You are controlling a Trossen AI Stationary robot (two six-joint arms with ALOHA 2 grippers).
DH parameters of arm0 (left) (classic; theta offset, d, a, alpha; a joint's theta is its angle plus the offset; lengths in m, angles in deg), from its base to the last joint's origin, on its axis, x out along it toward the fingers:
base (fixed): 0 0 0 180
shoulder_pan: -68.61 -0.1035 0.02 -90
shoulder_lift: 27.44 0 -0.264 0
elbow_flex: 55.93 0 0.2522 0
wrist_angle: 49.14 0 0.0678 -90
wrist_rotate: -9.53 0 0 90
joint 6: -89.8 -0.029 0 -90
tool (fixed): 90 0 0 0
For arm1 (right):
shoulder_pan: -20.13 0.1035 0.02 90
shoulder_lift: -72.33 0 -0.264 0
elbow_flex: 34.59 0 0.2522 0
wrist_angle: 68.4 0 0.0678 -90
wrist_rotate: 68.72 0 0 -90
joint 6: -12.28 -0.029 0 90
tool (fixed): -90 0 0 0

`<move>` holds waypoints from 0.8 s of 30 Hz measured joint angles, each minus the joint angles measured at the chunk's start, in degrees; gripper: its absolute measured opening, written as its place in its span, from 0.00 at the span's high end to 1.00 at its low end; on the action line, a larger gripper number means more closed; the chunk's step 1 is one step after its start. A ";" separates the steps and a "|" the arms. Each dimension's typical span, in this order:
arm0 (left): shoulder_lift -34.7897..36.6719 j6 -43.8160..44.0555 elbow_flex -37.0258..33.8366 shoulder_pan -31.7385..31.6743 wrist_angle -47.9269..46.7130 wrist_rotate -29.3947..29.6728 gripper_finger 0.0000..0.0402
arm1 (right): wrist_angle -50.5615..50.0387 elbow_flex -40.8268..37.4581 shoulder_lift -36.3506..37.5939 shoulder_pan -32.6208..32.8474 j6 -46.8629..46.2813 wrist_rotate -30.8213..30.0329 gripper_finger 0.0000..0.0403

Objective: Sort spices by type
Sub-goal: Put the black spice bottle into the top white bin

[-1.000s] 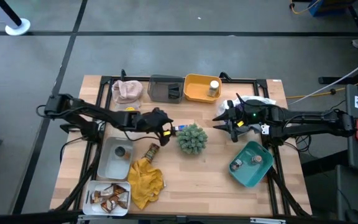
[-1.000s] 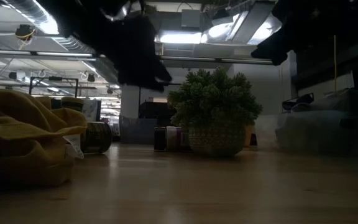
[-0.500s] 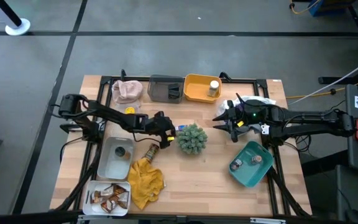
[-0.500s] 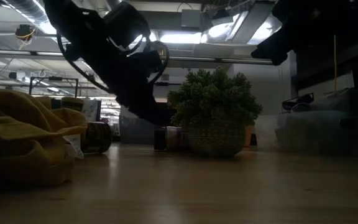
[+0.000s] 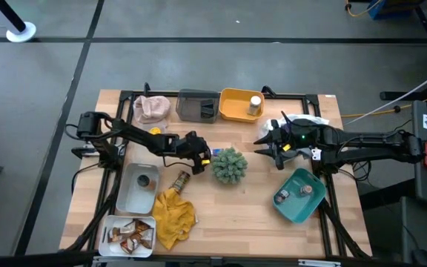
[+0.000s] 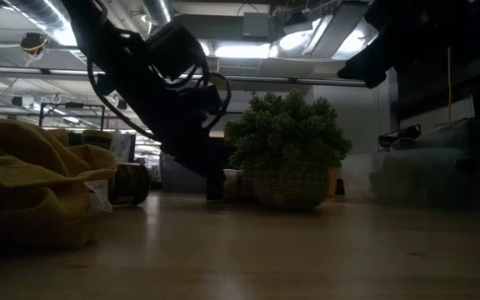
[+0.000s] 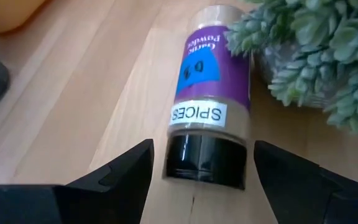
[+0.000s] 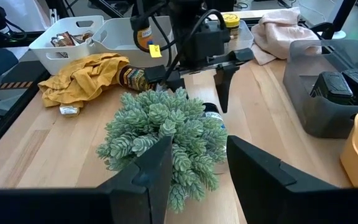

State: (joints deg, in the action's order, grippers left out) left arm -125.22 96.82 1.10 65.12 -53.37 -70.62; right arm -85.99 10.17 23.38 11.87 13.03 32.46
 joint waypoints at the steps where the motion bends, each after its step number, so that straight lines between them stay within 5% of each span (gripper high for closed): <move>1: -0.33 0.00 0.01 -0.01 0.36 -0.37 0.35 | -0.04 0.00 0.00 -0.02 0.00 0.00 0.62; 24: -3.21 -1.93 -0.01 -0.68 1.86 -0.70 0.37 | -1.31 0.00 -0.07 -0.02 0.00 -0.09 0.62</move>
State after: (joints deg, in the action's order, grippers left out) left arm -128.43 94.88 1.09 64.44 -51.51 -71.32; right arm -87.30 10.17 23.32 11.85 13.03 32.37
